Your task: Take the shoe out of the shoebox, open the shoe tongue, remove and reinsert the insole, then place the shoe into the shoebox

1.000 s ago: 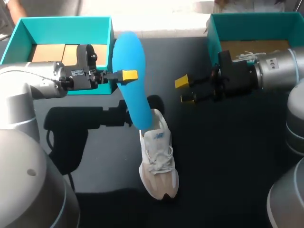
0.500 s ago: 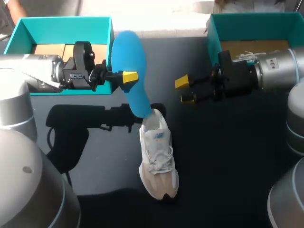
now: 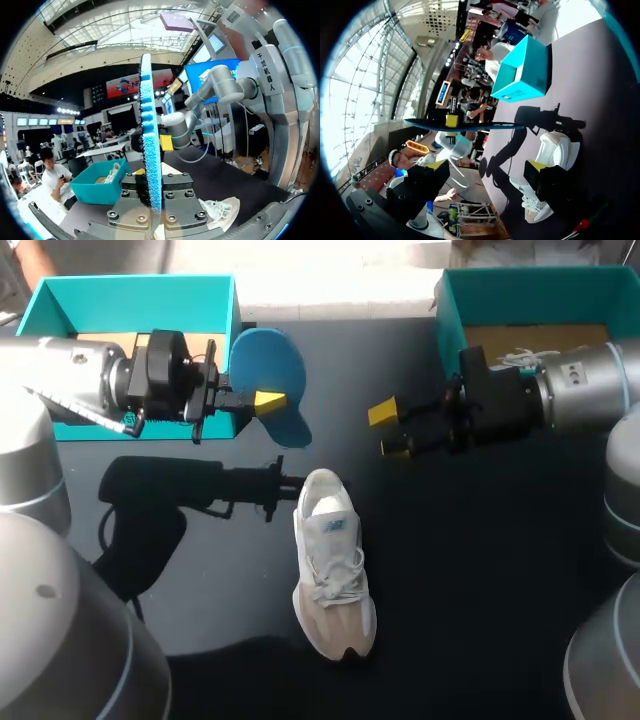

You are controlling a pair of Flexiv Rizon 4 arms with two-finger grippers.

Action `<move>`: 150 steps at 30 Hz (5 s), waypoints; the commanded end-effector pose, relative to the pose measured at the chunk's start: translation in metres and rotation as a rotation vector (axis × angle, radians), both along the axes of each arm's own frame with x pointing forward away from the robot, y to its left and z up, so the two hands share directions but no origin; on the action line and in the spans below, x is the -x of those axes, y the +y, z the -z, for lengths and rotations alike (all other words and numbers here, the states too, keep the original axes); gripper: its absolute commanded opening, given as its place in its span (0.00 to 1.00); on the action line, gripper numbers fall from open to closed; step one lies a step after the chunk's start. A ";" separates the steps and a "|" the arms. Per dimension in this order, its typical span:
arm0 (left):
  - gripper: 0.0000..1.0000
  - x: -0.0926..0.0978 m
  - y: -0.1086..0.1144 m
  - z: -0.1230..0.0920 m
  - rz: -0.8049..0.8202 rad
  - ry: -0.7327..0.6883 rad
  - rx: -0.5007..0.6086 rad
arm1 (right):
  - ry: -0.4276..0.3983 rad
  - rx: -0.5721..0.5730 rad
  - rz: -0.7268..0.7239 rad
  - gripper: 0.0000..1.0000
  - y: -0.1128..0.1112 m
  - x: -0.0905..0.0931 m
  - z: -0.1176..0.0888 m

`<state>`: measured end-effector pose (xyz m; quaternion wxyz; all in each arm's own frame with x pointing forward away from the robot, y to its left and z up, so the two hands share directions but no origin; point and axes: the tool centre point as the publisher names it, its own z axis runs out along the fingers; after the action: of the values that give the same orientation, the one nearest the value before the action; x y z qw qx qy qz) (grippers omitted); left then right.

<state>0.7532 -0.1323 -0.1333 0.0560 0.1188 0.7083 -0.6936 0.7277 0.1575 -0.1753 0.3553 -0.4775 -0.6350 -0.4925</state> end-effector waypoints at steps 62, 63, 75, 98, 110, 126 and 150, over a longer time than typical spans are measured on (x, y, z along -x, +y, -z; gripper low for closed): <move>0.00 -0.018 -0.041 0.050 -0.085 -1.502 0.042 | 0.040 -0.097 -0.080 0.91 0.048 0.003 0.017; 0.00 -0.018 -0.044 0.050 -0.085 -1.501 0.052 | 0.043 -0.101 -0.088 0.80 0.051 0.002 0.018; 0.00 -0.021 -0.067 0.054 -0.132 -1.481 0.080 | 0.058 -0.128 -0.135 0.43 0.067 -0.004 0.025; 0.38 -0.023 -0.072 0.057 -0.111 -1.447 0.072 | 0.051 -0.135 -0.137 0.00 0.069 -0.005 0.030; 1.00 -0.022 -0.043 0.052 -0.129 -1.318 -0.051 | -0.024 -0.086 -0.083 0.00 0.058 -0.013 0.031; 1.00 -0.007 0.038 0.114 -0.130 -0.552 -0.312 | -0.624 -0.136 -0.035 0.00 0.055 -0.032 0.024; 1.00 0.005 0.049 0.141 -0.076 -0.249 -0.416 | -0.729 -0.110 -0.064 0.00 0.055 -0.036 0.034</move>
<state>0.7486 -0.0892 -0.2781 0.1763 0.1868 0.8175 -0.5155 0.7623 0.2078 -0.2004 0.1501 -0.2349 -0.7032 -0.6541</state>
